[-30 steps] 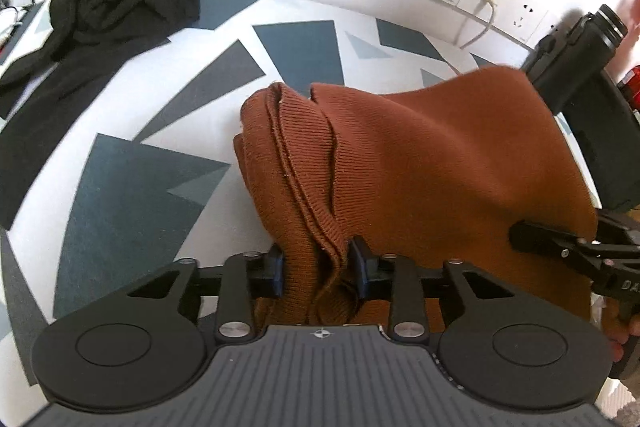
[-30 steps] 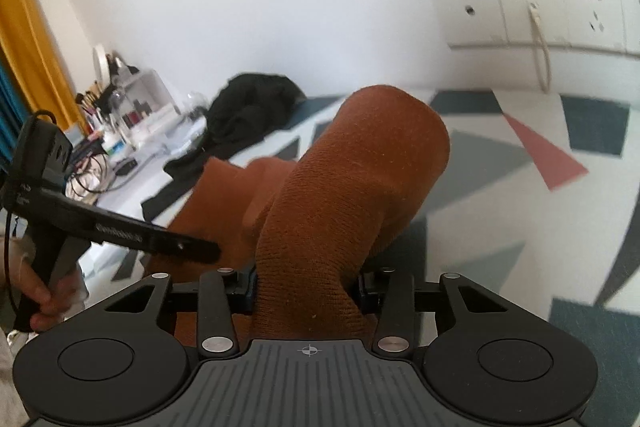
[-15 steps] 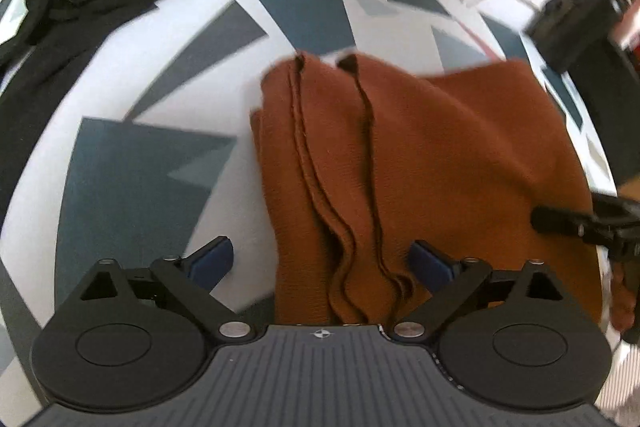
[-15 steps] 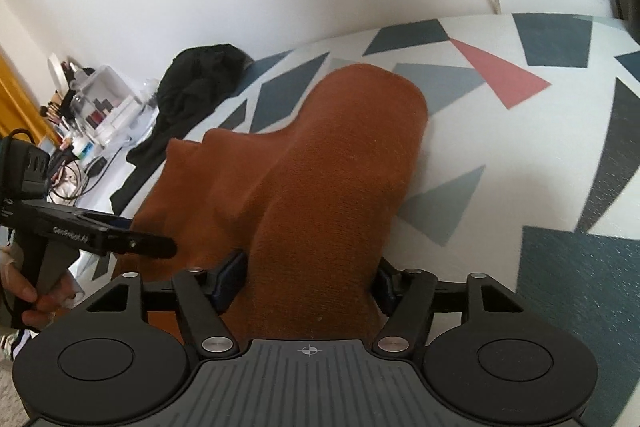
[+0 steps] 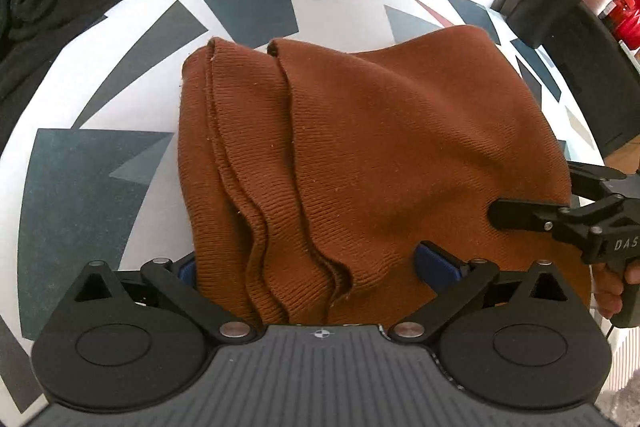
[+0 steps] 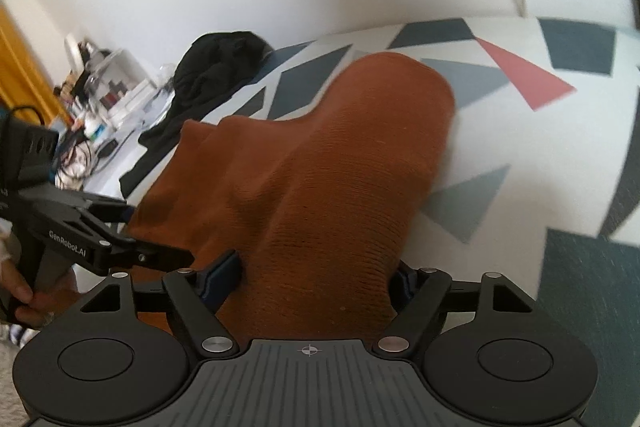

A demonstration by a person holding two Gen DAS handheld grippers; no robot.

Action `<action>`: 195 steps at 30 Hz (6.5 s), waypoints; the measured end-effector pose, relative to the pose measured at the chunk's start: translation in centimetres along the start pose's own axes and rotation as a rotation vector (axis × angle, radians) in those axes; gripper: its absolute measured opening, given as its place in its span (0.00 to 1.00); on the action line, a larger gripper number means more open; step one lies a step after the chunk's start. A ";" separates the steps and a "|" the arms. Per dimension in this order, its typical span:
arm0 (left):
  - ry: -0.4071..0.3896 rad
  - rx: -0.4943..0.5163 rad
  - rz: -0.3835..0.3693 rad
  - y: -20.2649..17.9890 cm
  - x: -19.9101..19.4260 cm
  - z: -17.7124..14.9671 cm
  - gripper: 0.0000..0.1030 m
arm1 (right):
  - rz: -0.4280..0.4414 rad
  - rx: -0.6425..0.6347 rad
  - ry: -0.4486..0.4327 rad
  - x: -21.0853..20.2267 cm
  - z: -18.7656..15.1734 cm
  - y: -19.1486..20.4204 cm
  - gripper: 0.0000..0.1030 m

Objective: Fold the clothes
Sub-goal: 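Lift the folded sweater off the table with both tools, then carry the held sweater with both tools toward the wooden chair, then lower the sweater onto the clothes stack and open both tools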

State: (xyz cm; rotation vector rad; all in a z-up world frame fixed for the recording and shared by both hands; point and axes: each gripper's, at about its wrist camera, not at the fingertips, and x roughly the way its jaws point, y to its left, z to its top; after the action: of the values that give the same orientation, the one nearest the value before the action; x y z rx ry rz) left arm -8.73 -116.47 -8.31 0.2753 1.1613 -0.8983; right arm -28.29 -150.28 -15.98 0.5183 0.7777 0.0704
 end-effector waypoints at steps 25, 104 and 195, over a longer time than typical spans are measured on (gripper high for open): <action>-0.322 -0.057 0.037 2.5 -12.5 -4.2 0.27 | 0.037 -0.161 -0.199 -3.5 1.4 12.4 0.34; -0.537 -1.013 0.601 90.4 -73.9 -89.7 0.27 | 0.779 -0.890 0.361 52.5 -36.4 146.7 0.34; -0.278 -1.458 0.759 135.3 -84.1 -121.0 1.00 | 0.596 -1.187 0.512 92.1 -57.4 193.1 0.99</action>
State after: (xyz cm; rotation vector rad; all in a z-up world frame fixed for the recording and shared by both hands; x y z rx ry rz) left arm -0.22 83.18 -17.77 -0.5697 1.0532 0.6471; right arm 22.90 65.22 -19.16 -0.4482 0.9008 1.1797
